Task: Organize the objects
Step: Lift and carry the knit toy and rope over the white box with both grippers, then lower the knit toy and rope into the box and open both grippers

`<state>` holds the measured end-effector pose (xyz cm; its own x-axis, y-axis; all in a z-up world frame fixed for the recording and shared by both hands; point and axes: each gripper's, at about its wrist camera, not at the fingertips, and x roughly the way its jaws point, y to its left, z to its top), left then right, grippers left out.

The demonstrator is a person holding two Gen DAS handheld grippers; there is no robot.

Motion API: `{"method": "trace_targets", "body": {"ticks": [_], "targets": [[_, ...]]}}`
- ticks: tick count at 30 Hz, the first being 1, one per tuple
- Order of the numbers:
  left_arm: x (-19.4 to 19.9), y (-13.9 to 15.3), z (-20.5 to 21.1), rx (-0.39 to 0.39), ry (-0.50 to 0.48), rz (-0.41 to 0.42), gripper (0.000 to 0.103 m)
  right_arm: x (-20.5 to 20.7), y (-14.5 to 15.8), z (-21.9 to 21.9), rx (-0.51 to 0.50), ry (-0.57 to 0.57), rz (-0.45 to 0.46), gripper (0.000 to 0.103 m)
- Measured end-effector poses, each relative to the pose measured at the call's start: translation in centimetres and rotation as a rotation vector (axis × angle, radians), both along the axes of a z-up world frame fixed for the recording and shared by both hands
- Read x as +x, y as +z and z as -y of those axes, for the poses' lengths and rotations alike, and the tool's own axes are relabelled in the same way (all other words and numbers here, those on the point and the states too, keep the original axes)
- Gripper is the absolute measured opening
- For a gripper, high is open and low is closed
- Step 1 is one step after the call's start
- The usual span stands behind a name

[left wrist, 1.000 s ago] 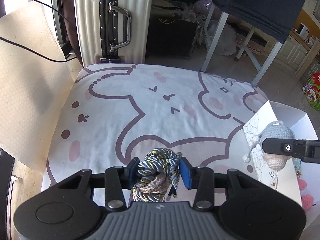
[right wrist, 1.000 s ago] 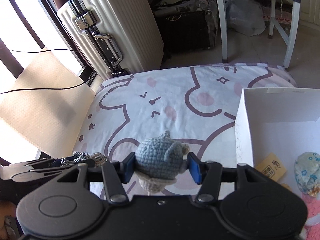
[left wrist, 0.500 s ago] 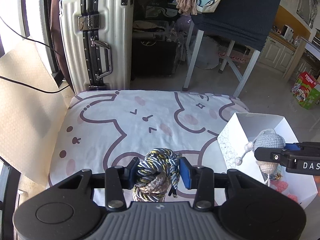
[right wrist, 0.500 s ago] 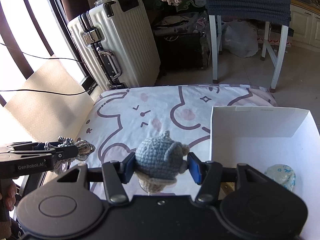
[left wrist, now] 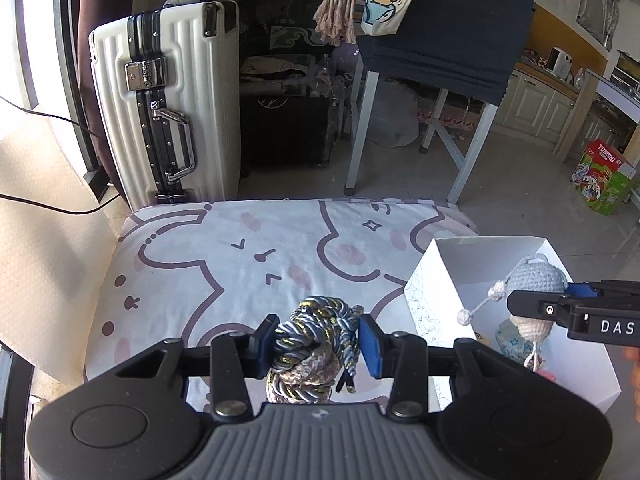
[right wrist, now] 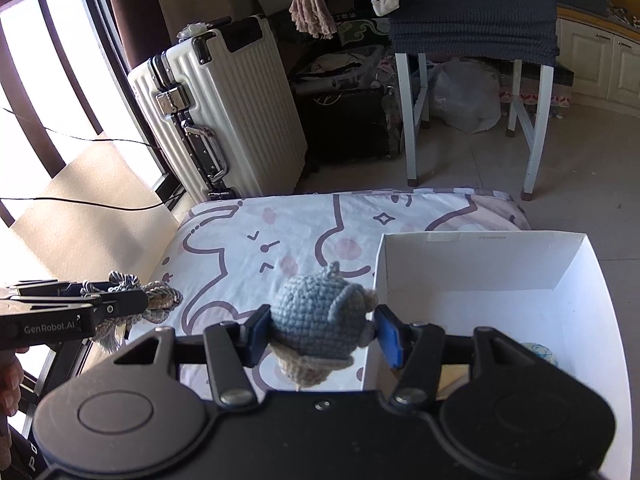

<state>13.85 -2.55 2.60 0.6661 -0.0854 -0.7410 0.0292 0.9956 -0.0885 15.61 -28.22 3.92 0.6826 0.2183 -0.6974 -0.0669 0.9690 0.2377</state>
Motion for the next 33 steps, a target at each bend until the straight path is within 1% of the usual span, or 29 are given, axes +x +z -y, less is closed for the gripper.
{"method": "trace_targets", "body": {"ticks": [4, 9, 22, 26, 33], "targets": [[0.9, -0.1, 1.8, -0.019, -0.029, 0.008, 0.043, 0.4, 0.0, 2.3, -0.004, -0.032, -0.003, 0.056], [2.3, -0.1, 4.5, -0.021, -0.064, 0.008, 0.043, 1.1, -0.3, 5.4, -0.014, -0.088, -0.008, 0.056], [6.7, -0.3, 13.4, -0.021, -0.19, 0.016, 0.043, 3.0, -2.0, 12.5, -0.03, -0.205, -0.026, 0.056], [8.1, -1.0, 15.8, -0.009, -0.227, 0.008, 0.043, 3.9, -3.1, 14.3, -0.037, -0.229, -0.052, 0.056], [10.9, -3.8, 19.3, 0.023, -0.278, -0.045, 0.043, 5.7, -5.7, 16.9, -0.06, -0.268, -0.122, 0.056]]}}
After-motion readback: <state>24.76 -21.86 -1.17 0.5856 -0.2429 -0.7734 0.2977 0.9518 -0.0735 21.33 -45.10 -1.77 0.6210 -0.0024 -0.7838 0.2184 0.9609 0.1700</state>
